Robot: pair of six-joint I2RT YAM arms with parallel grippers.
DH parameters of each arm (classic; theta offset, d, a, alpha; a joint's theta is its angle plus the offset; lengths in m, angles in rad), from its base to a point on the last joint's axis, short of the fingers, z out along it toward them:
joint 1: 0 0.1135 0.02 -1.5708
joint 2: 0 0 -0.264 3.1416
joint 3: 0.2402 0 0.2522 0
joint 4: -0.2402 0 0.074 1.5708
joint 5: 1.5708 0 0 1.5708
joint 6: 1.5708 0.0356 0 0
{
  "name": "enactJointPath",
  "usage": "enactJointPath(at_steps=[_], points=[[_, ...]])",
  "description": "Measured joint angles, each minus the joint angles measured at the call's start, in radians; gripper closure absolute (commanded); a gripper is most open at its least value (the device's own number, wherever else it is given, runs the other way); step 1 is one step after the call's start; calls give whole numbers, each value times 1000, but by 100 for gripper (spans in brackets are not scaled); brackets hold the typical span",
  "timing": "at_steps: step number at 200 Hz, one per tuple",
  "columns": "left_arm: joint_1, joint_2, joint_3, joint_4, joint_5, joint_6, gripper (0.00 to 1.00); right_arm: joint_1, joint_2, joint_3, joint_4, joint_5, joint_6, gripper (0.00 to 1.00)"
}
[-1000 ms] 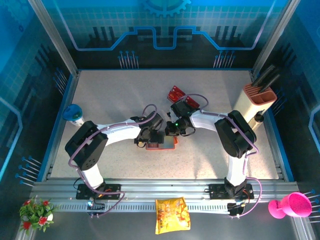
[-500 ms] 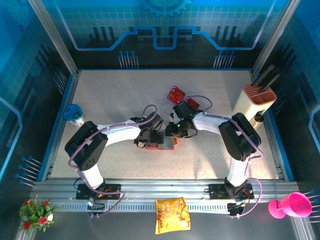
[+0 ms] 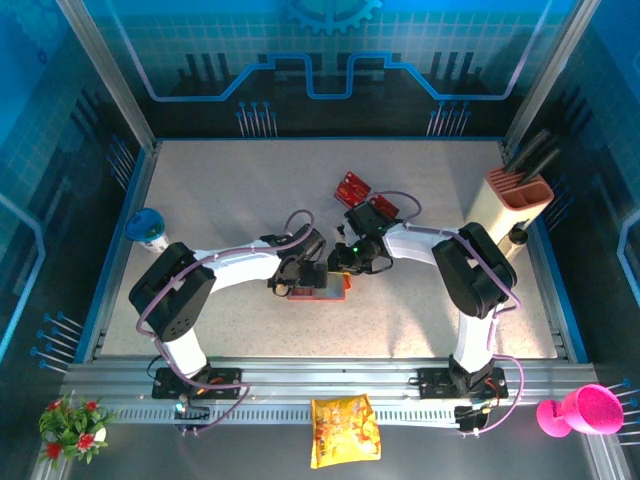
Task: Put the credit cards into the card holder
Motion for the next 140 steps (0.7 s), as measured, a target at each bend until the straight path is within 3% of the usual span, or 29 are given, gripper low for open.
enactJointPath(at_steps=[43,74,140], points=[[0,-8,-8,7,-1,0,1,-2,2,0,6,-31,17,82],[0,-17,-10,3,-2,1,1,-2,2,0,12,-51,37,82],[34,-167,-11,-100,-34,1,1,10,-46,21,31,-99,93,58]])
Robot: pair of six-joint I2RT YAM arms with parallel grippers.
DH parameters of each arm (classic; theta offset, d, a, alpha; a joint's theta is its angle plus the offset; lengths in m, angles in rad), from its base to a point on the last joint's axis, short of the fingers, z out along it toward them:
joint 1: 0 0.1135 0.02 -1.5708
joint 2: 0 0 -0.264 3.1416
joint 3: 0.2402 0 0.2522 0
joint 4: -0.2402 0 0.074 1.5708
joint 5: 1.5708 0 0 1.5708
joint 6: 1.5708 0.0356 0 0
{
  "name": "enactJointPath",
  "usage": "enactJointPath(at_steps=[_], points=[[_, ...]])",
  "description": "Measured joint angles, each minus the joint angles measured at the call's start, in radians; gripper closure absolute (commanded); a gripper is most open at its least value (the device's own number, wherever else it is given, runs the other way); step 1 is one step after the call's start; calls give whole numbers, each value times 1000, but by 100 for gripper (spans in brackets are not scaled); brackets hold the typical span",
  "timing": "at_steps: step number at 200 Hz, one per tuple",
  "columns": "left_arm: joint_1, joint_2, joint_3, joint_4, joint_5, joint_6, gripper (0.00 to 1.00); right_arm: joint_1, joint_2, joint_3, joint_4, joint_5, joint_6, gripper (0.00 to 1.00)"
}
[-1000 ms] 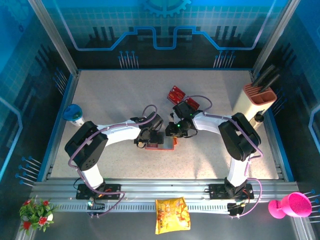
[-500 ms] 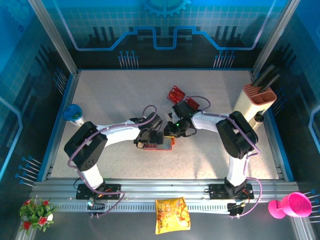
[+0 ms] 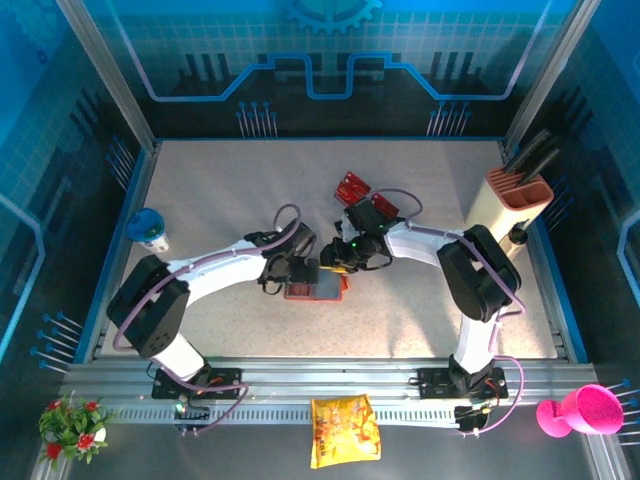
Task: Put the credit cards into the card holder
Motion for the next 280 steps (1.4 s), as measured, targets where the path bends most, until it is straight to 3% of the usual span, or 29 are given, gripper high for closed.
enactJointPath(at_steps=[55,101,153,236,280], points=[[85,-161,-32,-35,-6,0,1,53,-11,76,21,3,34,53],[140,-225,-75,-75,-33,-2,1,107,94,181,24,3,53,53],[142,-274,-94,-24,-16,-20,1,171,218,221,32,6,74,53],[143,-277,-177,52,5,-27,1,153,224,220,53,0,100,53],[142,-272,-204,74,36,-27,1,90,140,186,85,-1,133,54]])
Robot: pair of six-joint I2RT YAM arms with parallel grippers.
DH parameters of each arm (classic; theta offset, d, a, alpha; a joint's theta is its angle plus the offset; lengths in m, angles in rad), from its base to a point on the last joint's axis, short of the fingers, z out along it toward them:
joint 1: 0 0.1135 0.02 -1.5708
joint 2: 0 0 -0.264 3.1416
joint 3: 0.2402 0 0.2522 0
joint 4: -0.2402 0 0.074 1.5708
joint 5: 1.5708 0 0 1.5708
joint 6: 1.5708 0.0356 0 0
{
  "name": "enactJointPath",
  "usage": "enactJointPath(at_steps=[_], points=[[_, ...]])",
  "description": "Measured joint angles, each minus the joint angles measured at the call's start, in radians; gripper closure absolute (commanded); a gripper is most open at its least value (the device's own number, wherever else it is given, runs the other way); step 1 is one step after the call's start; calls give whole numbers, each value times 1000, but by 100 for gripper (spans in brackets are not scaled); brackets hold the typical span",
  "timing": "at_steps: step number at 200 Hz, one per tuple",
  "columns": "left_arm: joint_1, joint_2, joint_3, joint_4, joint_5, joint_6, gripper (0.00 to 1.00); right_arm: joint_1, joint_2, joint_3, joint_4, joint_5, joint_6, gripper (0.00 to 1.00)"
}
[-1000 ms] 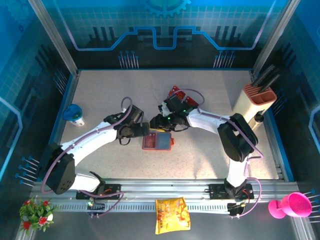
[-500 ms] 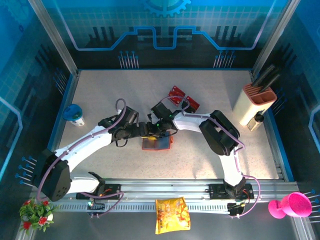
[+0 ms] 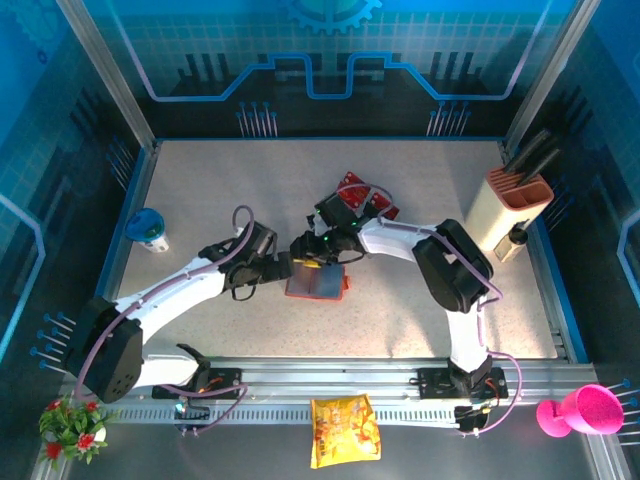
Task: Put the credit cards into the card holder
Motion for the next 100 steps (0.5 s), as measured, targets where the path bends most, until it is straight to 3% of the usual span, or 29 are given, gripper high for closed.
enactJointPath(at_steps=[100], points=[[-11,132,71,37,50,5,1,-151,-132,-33,-19,-5,-42,54]])
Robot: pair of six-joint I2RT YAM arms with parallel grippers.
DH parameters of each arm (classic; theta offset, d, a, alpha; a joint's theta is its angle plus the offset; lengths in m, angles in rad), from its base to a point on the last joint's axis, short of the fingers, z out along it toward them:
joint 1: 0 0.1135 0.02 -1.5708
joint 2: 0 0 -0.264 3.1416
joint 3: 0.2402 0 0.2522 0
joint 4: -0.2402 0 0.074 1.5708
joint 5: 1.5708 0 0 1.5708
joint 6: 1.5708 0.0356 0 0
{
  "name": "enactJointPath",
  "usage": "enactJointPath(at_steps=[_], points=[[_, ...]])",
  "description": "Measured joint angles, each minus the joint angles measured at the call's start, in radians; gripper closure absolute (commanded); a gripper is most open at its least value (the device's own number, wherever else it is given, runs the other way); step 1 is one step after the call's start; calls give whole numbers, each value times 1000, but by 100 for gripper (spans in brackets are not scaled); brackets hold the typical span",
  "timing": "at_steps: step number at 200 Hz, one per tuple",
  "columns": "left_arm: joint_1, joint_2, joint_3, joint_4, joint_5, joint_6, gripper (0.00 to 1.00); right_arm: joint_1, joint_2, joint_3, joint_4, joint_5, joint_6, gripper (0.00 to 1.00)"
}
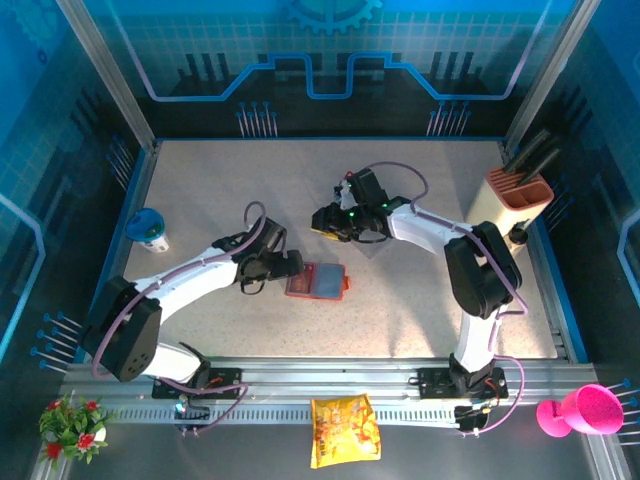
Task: Put the credit cards into the card holder
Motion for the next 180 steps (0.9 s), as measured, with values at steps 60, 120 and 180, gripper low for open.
enactJointPath(at_steps=[60,120,180], points=[[-15,56,33,27,6,3,1,-3,-80,-208,-20,14,-32,54],[-15,60,33,27,16,-5,1,-2,-254,-273,-114,111,-96,53],[16,60,33,103,134,-60,1,48,-294,-305,-213,206,-168,69]])
